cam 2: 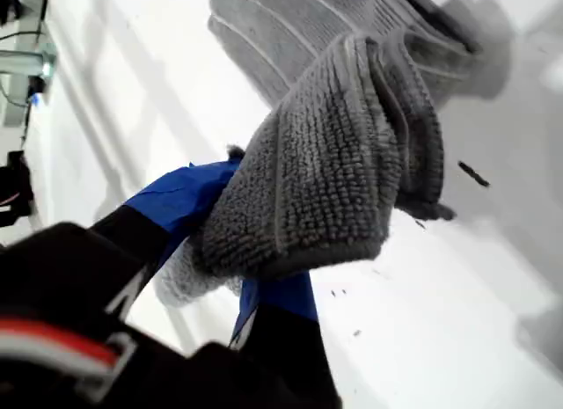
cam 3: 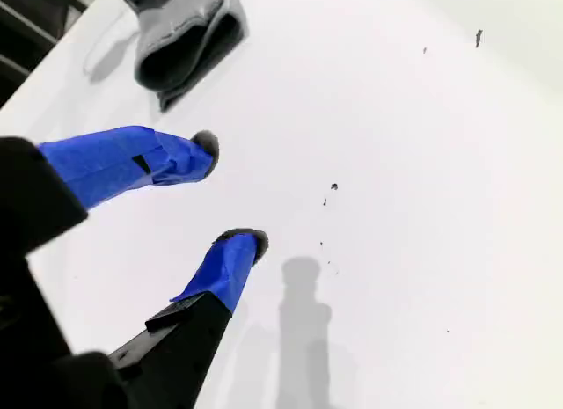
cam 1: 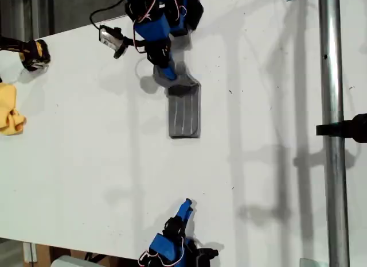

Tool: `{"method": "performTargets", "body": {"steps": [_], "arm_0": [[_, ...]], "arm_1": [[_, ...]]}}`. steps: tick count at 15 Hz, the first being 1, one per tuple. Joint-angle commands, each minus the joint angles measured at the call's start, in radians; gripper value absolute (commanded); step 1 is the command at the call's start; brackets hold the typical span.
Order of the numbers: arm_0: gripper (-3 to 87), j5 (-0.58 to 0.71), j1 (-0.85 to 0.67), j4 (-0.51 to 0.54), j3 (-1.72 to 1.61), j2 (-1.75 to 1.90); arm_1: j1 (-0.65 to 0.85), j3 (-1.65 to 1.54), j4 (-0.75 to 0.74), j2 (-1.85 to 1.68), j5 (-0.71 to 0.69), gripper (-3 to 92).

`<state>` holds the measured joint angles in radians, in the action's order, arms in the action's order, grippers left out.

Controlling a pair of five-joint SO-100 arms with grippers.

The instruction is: Grasp corners of a towel and fold twice.

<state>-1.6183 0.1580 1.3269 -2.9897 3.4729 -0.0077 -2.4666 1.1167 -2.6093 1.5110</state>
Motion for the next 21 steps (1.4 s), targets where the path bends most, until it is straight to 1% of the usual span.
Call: {"method": "performTargets", "body": {"steps": [1,4,9,10,11,13,14,15,17,20,21], "arm_0": [[15.9,-0.012,0.002,-0.008,0.037,0.006],[15.7,-0.012,0.003,-0.02,0.034,0.006],[15.5,-0.021,0.017,-0.025,0.031,0.006],[15.6,-0.021,0.015,-0.029,0.028,0.006],[15.6,-0.02,0.015,-0.029,0.026,0.006],[15.8,-0.023,0.017,-0.029,0.026,0.006],[15.8,-0.025,0.02,-0.029,0.026,0.006],[15.8,-0.026,0.02,-0.031,0.025,0.006],[15.8,-0.018,0.015,-0.037,0.025,0.006],[15.9,-0.023,0.017,-0.035,0.028,0.006],[16.2,-0.02,0.012,-0.034,0.029,0.006]], "arm_1": [[0.009,0.247,-0.199,0.483,-0.072,-0.1],[0.02,0.574,-0.232,0.914,-0.138,-0.1],[0.032,0.724,-0.285,1.132,-0.156,-0.1],[0.031,0.778,-0.276,1.187,-0.164,4.7],[0.032,0.853,-0.224,1.246,-0.166,18.7],[0.031,0.954,-0.109,1.244,-0.169,28.3],[0.026,1.022,0.008,1.233,-0.17,27.2],[0.021,1.063,0.077,1.216,-0.17,25.4],[0.006,1.054,0.117,1.111,-0.17,21.8],[0.003,0.942,0.121,0.844,-0.196,21.8],[0.003,0.89,0.126,0.761,-0.207,18.5]]}}
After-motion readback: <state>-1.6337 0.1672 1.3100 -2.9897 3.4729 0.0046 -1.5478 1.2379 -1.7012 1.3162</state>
